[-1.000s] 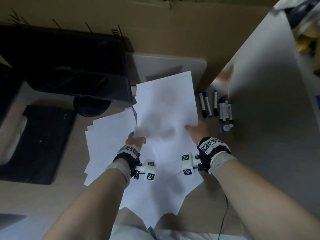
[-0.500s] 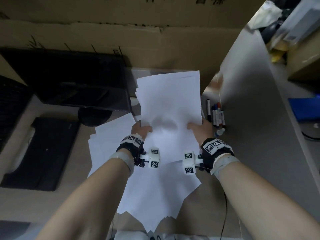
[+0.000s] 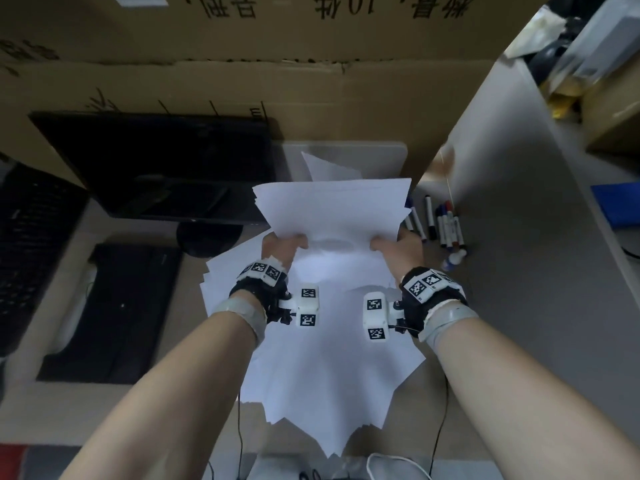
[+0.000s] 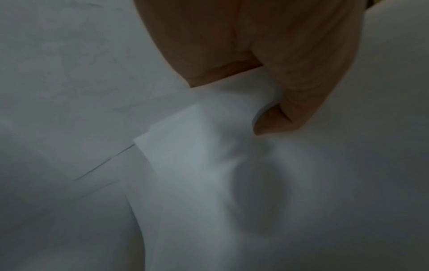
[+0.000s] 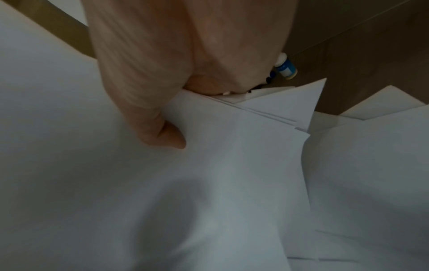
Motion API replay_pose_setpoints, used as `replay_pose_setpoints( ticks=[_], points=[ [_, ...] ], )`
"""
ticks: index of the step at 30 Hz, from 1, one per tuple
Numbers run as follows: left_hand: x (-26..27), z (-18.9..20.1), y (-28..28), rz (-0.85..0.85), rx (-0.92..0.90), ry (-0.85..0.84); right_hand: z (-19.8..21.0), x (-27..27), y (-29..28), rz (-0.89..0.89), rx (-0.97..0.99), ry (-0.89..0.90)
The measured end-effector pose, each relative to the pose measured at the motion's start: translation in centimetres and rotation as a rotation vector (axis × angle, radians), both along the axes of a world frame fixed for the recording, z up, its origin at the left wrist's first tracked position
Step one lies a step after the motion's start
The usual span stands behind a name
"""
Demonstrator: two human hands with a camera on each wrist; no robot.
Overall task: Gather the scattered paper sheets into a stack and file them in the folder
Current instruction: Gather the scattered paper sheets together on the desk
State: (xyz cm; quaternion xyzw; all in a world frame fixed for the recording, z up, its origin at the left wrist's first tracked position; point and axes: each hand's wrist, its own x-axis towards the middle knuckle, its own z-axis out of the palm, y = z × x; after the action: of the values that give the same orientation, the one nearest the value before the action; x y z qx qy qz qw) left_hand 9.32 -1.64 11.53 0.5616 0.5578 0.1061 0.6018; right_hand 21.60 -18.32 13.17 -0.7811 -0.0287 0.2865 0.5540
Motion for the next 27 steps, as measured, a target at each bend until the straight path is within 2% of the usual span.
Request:
replay_pose_setpoints(
  ticks=[4,10,17,20,25,27],
  points=[
    [-1.5,0.0,1.1,-0.083,0.086,-0.001,-0.1,-1.2,0.8,0.019,-0.013,-0.058],
    [-1.5,-0.4,0.6,-0.042,-0.006,-0.054,-1.5,-2.8,1.1,-0.099,-0.002,0.053],
    [-1.1,1.8,1.3,-0.018,-0.008,-0.1,-0.6,-2.4,1.5,0.018,0.031,0.011],
    [-1.8,2.2,2.4,0.065,0.021,-0.136,0.1,-2.2,2.4,0.043,0.073,0.042],
    [-4.5,0.4,2.6,-0.024,0.137,0.041,-2.3,-3.9,4.0,0.068,0.045,0.044],
    [-5.1,-1.2,2.3,-0.072,0.118,0.046,-3.9,-4.5,4.1,0.083,0.005,0.078]
  ],
)
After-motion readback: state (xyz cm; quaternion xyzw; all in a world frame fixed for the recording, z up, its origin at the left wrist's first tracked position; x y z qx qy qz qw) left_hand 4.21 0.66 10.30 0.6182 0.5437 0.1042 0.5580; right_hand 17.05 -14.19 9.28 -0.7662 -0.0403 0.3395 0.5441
